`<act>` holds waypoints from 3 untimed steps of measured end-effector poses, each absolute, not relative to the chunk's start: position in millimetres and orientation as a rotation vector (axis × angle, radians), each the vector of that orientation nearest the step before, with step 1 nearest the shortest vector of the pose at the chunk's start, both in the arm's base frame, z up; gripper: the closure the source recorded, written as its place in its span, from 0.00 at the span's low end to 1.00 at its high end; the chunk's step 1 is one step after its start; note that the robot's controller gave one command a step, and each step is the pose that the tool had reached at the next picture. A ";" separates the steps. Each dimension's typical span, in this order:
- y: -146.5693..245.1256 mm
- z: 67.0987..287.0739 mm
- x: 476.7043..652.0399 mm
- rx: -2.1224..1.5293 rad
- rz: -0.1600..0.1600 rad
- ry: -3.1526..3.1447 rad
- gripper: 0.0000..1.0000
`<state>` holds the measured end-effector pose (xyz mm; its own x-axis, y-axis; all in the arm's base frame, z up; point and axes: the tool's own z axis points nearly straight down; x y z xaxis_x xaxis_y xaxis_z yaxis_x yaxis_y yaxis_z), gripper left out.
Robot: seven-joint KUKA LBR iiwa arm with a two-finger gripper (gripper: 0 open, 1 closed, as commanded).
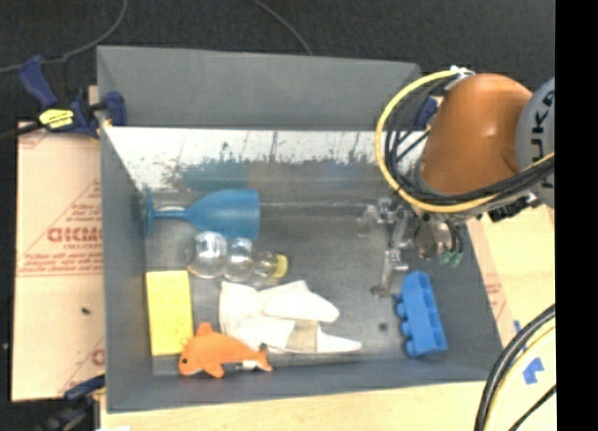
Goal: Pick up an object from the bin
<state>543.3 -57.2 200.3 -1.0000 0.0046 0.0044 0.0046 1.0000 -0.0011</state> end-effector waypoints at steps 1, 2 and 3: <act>-57.2 204.9 544.8 -0.004 0.003 -3.145 0.00; -57.2 204.9 544.8 -0.002 0.003 -3.145 0.00; -2.6 116.4 551.3 -0.027 0.000 -3.150 0.00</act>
Offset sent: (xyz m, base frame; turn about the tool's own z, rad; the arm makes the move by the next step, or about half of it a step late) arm 0.0000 0.0000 0.0000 0.0000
